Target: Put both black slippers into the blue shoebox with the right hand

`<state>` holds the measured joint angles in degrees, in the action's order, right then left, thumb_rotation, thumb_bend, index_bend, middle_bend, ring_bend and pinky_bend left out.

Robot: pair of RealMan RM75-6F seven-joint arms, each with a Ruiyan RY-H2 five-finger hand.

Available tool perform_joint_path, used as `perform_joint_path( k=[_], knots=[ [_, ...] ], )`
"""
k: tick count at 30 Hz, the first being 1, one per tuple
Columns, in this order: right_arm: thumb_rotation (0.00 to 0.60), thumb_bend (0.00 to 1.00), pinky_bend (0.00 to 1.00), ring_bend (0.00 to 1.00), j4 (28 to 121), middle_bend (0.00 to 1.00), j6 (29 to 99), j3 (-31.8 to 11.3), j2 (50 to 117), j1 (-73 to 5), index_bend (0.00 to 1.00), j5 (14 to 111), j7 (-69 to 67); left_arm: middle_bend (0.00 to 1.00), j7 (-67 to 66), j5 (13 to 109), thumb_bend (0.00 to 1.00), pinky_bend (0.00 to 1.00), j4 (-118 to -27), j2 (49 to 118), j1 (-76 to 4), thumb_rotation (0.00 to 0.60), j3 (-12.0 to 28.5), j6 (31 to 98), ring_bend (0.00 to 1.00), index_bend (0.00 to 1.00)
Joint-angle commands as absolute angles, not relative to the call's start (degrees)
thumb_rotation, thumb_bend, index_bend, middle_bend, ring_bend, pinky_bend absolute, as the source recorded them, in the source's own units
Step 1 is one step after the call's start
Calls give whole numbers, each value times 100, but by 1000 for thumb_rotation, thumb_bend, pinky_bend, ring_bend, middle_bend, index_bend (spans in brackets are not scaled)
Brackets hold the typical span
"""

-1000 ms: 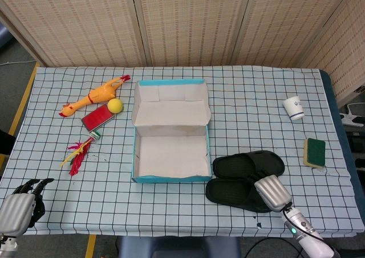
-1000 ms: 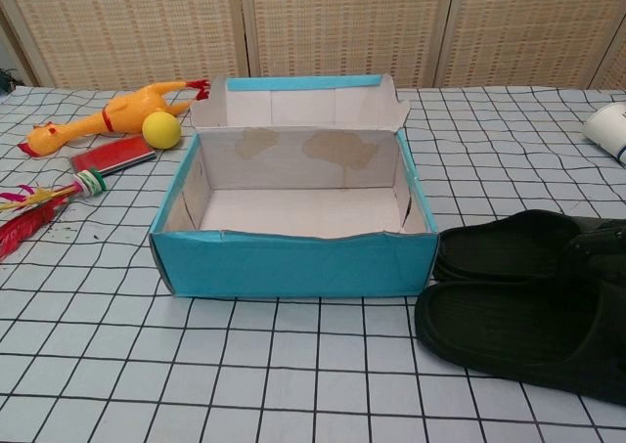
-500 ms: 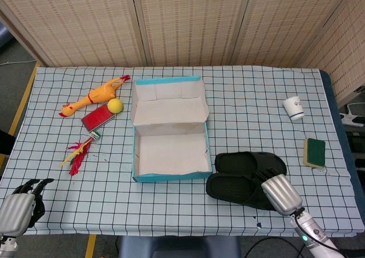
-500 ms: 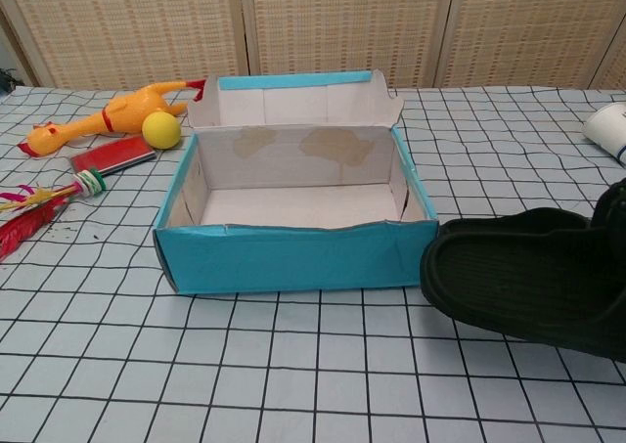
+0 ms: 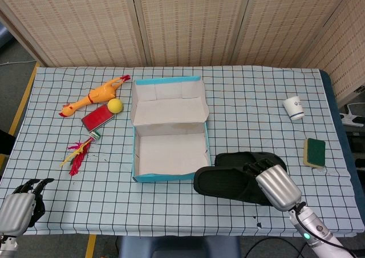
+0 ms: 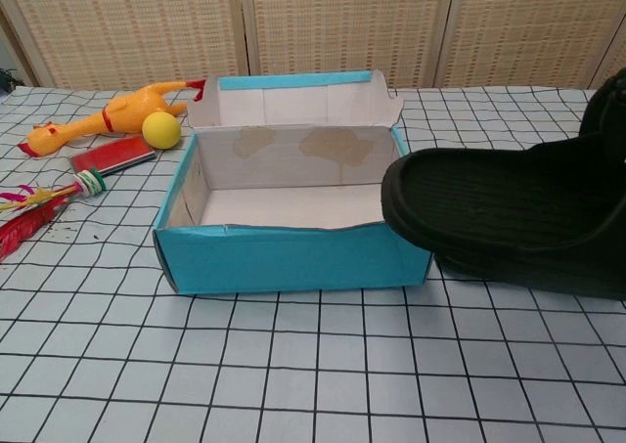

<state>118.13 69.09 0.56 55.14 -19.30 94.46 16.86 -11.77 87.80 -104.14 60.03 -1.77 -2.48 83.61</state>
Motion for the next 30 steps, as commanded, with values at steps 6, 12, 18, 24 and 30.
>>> perform_joint_path(
  k=[6, 12, 18, 24, 30],
  knots=[
    [600, 105, 324, 369, 12334, 452, 5978, -907, 6319, -2990, 498, 7816, 3012, 176, -1160, 8750, 426, 312, -10417, 5987, -172, 600, -235, 8372, 190, 221],
    [600, 105, 325, 369, 12212, 452, 5796, -1330, 7029, -3698, 498, 6957, 3741, 177, -1144, 8729, 426, 312, -10421, 5971, -163, 600, -233, 8379, 189, 221],
    [600, 104, 326, 369, 11773, 452, 5693, -1472, 7689, -4304, 498, 6428, 4216, 177, -1140, 8726, 425, 312, -10432, 5956, -151, 600, -231, 8401, 189, 220],
    [600, 104, 326, 370, 11294, 453, 5767, -1512, 8106, -4586, 498, 6182, 4368, 177, -1121, 8732, 426, 312, -10428, 5950, -155, 600, -234, 8391, 190, 221],
    [600, 104, 326, 370, 10395, 452, 5805, -1476, 8579, -4842, 499, 6262, 4346, 177, -1123, 8696, 425, 312, -10421, 5950, -166, 600, -233, 8350, 189, 221]
  ],
)
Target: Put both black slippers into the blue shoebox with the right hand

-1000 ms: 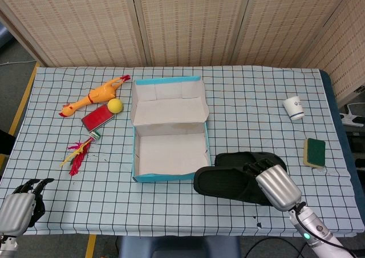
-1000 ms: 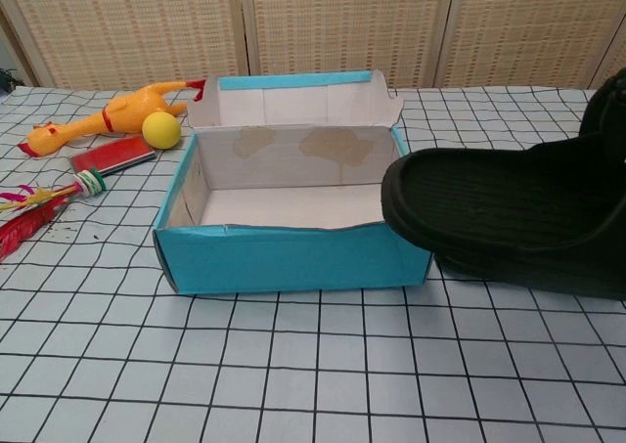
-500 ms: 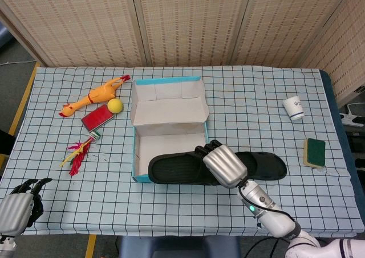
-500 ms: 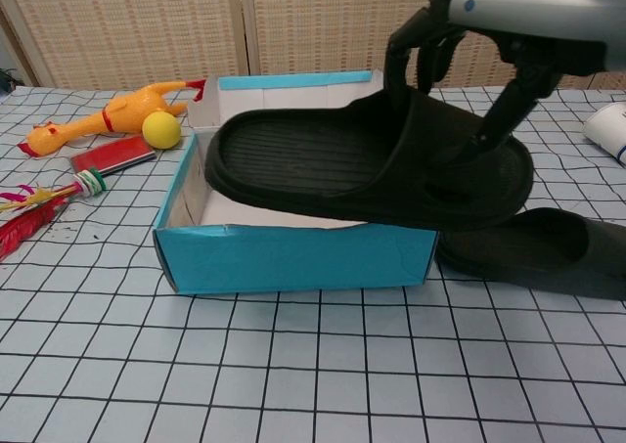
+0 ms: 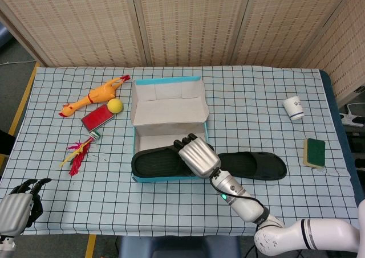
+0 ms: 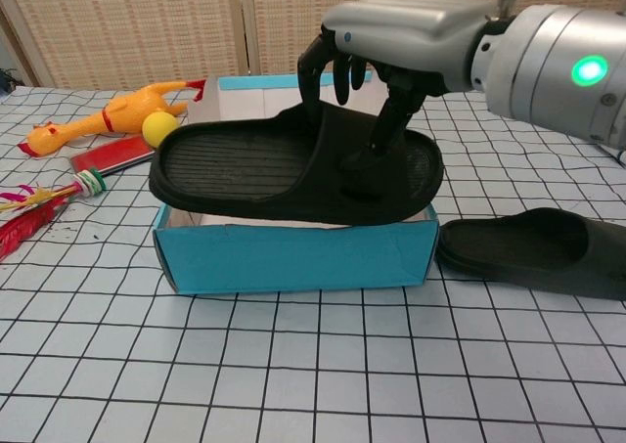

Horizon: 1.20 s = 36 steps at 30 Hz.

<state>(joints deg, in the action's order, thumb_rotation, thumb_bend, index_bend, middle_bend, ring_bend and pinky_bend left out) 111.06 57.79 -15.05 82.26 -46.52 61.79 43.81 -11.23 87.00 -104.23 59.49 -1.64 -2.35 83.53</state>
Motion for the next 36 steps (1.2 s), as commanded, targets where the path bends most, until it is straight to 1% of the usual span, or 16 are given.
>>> perform_joint_path(
  k=[1, 9, 18, 24, 36],
  knots=[
    [600, 104, 326, 370, 10257, 452, 5841, -1455, 8652, -4860, 499, 6359, 4278, 177, -1128, 8696, 425, 312, -10422, 5952, -165, 600, -233, 8351, 190, 221],
    [600, 105, 326, 370, 9793, 453, 6037, -1355, 8837, -4848, 499, 6763, 3797, 176, -1149, 8666, 426, 312, -10442, 5942, -170, 600, -237, 8324, 189, 221],
    [600, 104, 327, 370, 9470, 453, 5988, -1208, 8841, -4789, 501, 6924, 3291, 177, -1183, 8666, 425, 312, -10458, 5946, -182, 600, -240, 8302, 189, 220],
    [600, 104, 327, 370, 9432, 453, 5936, -1125, 8813, -4744, 501, 7033, 2962, 177, -1173, 8631, 425, 312, -10462, 5937, -182, 600, -233, 8293, 190, 221],
    [600, 104, 327, 370, 9445, 453, 6029, -967, 8814, -4661, 501, 7733, 2113, 177, -1181, 8623, 426, 312, -10476, 5931, -189, 600, -238, 8275, 189, 221]
  ],
)
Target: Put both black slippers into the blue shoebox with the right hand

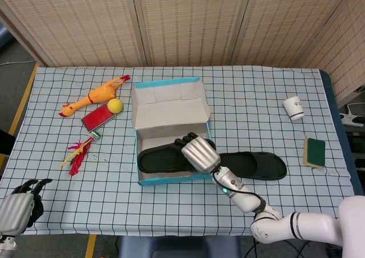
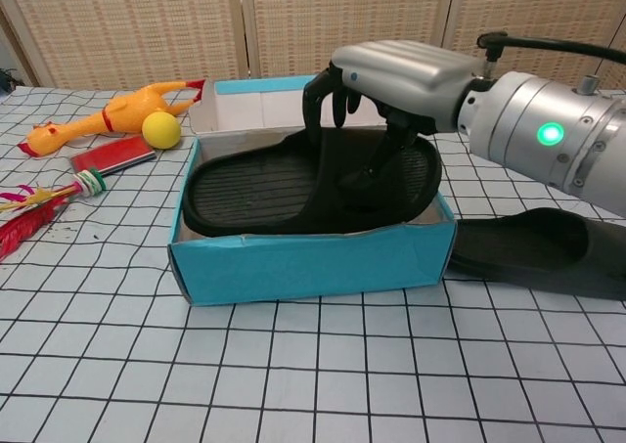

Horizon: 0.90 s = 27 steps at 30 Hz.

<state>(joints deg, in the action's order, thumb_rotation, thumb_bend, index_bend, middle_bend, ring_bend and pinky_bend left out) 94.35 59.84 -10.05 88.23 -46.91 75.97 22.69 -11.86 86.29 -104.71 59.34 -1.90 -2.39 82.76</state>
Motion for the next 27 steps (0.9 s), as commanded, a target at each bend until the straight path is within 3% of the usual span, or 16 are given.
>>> perform_joint_path(
  k=[1, 16, 27],
  knots=[
    [600, 104, 327, 370, 9456, 453, 6025, -955, 8799, -4654, 501, 7760, 2071, 177, -1175, 8622, 425, 312, -10477, 5930, -189, 600, -237, 8277, 189, 220],
    [600, 104, 327, 370, 9047, 453, 5864, -662, 8719, -4427, 501, 8058, 869, 178, -1144, 8622, 424, 312, -10469, 5926, -201, 600, -236, 8259, 189, 220],
    [600, 104, 328, 370, 8837, 452, 5576, -583, 8715, -4392, 492, 7861, 968, 178, -1156, 8617, 427, 312, -10473, 5923, -207, 600, -239, 8248, 189, 220]
  ],
)
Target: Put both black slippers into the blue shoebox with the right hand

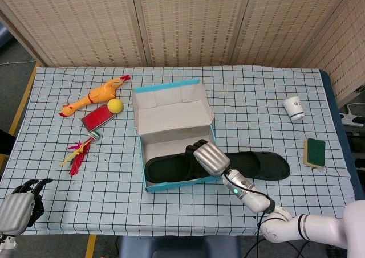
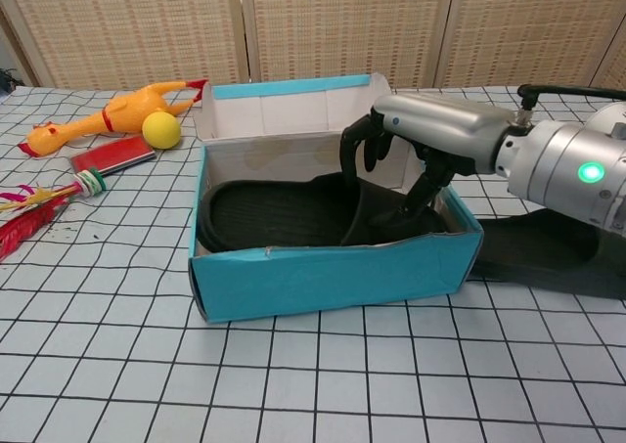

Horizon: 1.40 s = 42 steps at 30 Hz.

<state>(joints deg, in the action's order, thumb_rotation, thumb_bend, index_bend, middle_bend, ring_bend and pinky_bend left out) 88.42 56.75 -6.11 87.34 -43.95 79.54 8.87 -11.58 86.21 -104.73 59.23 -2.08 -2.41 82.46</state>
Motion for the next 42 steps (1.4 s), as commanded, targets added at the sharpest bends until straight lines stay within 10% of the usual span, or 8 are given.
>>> perform_joint_path(
  k=[1, 13, 26, 42],
  knots=[
    [600, 104, 328, 367, 8842, 452, 5500, -571, 8699, -4400, 487, 7792, 1045, 178, -1157, 8614, 427, 312, -10471, 5922, -205, 600, -238, 8252, 189, 220],
    [600, 104, 92, 0, 9066, 18, 5352, -636, 8528, -4392, 7, 7536, 1276, 178, -1151, 8612, 426, 312, -10476, 5921, -205, 600, -239, 8256, 189, 221],
    [600, 104, 80, 0, 10107, 4, 6061, -547, 7431, -3841, 38, 7045, 2270, 178, -1145, 8634, 424, 312, -10490, 5912, -188, 600, -244, 8293, 190, 221],
    [600, 104, 161, 0, 9186, 93, 6121, -86, 7169, -3146, 81, 6861, 1989, 181, -1194, 8553, 426, 312, -10505, 5928, -223, 600, -237, 8201, 190, 221]
  ],
)
